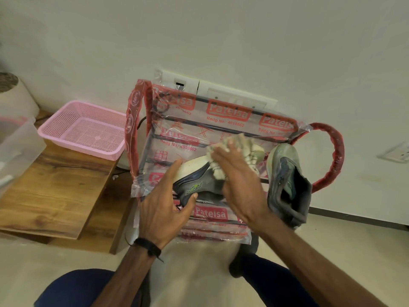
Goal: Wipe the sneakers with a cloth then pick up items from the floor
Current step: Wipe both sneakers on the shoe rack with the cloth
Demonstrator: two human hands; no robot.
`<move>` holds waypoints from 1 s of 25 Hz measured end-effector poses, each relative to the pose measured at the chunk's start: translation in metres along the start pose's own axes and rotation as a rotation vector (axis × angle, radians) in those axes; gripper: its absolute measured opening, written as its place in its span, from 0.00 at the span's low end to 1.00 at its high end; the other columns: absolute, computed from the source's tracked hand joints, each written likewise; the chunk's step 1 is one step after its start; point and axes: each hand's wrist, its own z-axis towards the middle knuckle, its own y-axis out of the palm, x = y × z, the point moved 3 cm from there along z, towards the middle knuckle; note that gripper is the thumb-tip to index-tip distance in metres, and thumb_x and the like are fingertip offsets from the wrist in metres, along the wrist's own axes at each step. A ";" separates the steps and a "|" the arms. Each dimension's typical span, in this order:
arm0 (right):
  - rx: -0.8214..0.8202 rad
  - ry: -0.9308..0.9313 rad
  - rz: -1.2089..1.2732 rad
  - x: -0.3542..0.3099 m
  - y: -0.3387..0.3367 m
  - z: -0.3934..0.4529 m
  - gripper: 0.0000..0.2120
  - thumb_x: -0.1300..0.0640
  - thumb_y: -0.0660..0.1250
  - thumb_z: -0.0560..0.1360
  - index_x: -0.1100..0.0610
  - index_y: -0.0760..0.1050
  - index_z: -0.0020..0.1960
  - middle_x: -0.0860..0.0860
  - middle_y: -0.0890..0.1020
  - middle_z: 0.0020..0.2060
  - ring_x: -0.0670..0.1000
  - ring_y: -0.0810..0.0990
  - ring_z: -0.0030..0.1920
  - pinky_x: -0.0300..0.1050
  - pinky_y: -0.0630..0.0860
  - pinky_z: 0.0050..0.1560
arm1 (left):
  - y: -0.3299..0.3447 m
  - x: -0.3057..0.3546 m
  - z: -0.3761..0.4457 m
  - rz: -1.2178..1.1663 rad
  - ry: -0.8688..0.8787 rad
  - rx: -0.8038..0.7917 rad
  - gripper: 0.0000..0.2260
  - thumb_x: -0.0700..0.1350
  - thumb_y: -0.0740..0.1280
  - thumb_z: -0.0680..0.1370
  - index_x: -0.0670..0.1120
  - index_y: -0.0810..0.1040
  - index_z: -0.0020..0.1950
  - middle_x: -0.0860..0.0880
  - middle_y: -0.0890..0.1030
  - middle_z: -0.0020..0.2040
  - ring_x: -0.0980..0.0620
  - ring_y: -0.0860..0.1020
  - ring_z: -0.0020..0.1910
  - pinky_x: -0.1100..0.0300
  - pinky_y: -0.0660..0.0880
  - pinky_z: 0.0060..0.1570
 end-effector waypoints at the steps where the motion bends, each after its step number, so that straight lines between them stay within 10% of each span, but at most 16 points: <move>1: -0.035 -0.103 0.014 -0.019 0.005 -0.012 0.39 0.76 0.59 0.68 0.55 0.66 0.77 0.50 0.65 0.77 0.53 0.56 0.80 0.54 0.58 0.75 | -0.001 -0.001 0.000 -0.025 -0.029 -0.010 0.41 0.53 0.77 0.72 0.53 0.60 0.80 0.54 0.73 0.72 0.60 0.76 0.58 0.68 0.72 0.52; 4: -0.106 -0.355 -0.034 -0.029 0.007 -0.022 0.36 0.71 0.59 0.69 0.56 0.66 0.76 0.52 0.66 0.77 0.53 0.58 0.79 0.55 0.58 0.77 | -0.001 -0.002 -0.002 -0.051 -0.048 -0.039 0.44 0.55 0.77 0.72 0.55 0.54 0.81 0.57 0.70 0.74 0.53 0.82 0.56 0.62 0.75 0.53; 10: 0.016 0.100 0.023 0.022 -0.009 0.009 0.38 0.77 0.61 0.68 0.55 0.70 0.75 0.50 0.68 0.76 0.52 0.57 0.79 0.60 0.63 0.76 | 0.002 0.001 0.004 -0.114 -0.094 -0.019 0.46 0.59 0.77 0.70 0.53 0.54 0.81 0.56 0.69 0.76 0.63 0.72 0.64 0.68 0.71 0.57; 15: -0.068 -0.354 -0.076 -0.054 0.010 -0.020 0.31 0.68 0.60 0.70 0.58 0.70 0.74 0.54 0.70 0.74 0.56 0.62 0.78 0.54 0.53 0.77 | -0.004 -0.004 0.000 -0.186 -0.172 -0.023 0.53 0.54 0.82 0.66 0.54 0.52 0.81 0.62 0.68 0.72 0.69 0.69 0.59 0.74 0.69 0.54; 18: -0.029 -0.260 -0.140 -0.011 0.000 0.001 0.30 0.69 0.64 0.70 0.57 0.73 0.72 0.54 0.73 0.72 0.57 0.66 0.76 0.59 0.61 0.74 | -0.005 -0.002 0.001 -0.149 -0.130 -0.042 0.51 0.56 0.80 0.68 0.52 0.51 0.81 0.58 0.69 0.74 0.69 0.70 0.58 0.81 0.65 0.53; 21: 0.038 0.037 -0.061 0.014 -0.009 0.012 0.34 0.75 0.64 0.68 0.57 0.72 0.72 0.53 0.72 0.73 0.55 0.62 0.78 0.62 0.65 0.74 | -0.003 0.001 0.003 -0.099 -0.117 -0.005 0.49 0.58 0.78 0.69 0.50 0.53 0.82 0.57 0.72 0.73 0.63 0.76 0.57 0.73 0.69 0.53; 25: -0.024 -0.139 0.044 -0.057 0.013 -0.006 0.29 0.68 0.62 0.71 0.57 0.73 0.71 0.53 0.74 0.71 0.55 0.63 0.77 0.54 0.55 0.78 | -0.002 -0.004 0.002 -0.094 -0.149 0.021 0.51 0.56 0.81 0.67 0.48 0.55 0.81 0.53 0.79 0.67 0.52 0.84 0.47 0.71 0.73 0.41</move>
